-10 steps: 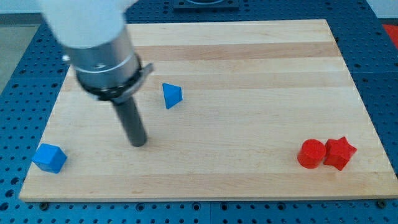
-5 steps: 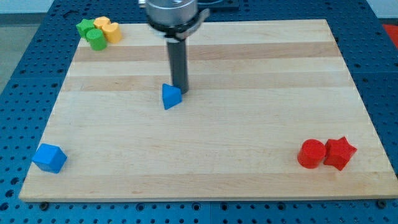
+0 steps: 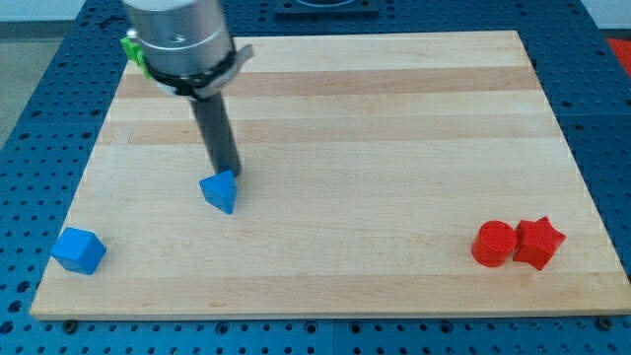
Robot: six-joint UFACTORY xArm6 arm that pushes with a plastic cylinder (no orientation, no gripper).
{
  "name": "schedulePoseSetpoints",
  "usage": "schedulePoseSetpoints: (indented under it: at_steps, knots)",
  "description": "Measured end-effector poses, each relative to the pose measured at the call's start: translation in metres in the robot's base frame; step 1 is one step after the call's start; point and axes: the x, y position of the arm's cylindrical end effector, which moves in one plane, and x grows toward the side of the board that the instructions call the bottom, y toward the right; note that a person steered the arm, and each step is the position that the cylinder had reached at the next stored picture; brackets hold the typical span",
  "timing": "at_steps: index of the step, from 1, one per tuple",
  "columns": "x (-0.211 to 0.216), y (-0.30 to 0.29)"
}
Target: Move blue triangle towards blue cube
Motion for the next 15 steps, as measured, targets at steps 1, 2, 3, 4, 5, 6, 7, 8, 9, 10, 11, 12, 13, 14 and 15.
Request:
schedulePoseSetpoints:
  at_steps: [1,2,3,4,5,6,7,8,9,10,11,12,13,14,15]
  knots:
    - [0.011,0.020]
    - [0.027,0.014]
    - [0.036,-0.021]
    - [0.040,-0.061]
    - [0.045,-0.058]
    - [0.045,-0.008]
    - [0.053,0.032]
    - [0.080,0.028]
    - [0.086,0.007]
    - [0.083,-0.028]
    - [0.080,-0.064]
    - [0.080,-0.103]
    - [0.080,-0.130]
    - [0.080,-0.142]
    - [0.080,-0.103]
